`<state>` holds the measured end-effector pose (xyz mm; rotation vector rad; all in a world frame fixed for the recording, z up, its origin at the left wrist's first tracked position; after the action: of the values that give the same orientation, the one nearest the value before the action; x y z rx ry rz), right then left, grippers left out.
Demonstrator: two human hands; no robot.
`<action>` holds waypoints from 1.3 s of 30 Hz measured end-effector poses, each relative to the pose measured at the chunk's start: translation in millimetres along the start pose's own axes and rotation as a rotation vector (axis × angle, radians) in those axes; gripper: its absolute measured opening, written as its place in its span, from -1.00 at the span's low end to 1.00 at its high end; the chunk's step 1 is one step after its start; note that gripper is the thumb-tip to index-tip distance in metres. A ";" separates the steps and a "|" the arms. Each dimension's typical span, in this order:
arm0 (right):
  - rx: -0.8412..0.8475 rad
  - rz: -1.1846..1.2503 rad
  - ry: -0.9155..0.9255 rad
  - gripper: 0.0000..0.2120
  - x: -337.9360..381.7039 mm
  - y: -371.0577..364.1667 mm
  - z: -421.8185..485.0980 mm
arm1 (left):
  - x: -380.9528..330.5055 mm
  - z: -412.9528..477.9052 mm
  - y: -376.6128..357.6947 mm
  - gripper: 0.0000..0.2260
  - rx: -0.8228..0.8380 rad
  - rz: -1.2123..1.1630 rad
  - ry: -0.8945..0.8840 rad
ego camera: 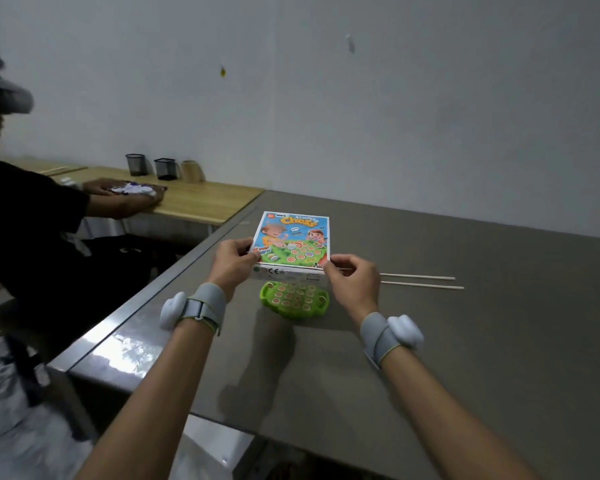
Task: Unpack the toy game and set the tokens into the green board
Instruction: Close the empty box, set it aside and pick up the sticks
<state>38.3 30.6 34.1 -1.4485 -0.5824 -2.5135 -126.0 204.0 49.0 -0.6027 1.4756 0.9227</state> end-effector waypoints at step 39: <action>0.136 -0.182 0.116 -0.90 22.3 -139.5 -52.3 | 83.4 1.0 155.9 -0.76 -0.490 0.310 -0.032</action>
<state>-62.4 135.9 -3.9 -1.2439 -0.8808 -2.6136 -263.6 302.5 -2.5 -0.7164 1.3377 1.5537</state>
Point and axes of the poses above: each hand's wrist, its own z-axis towards the middle knuckle, its own y-axis out of the back of the hand, x = y × z, the point moved 6 cm from there along z, towards the middle knuckle, and after that the axes turned 5 degrees about y, right-handed, at the moved point
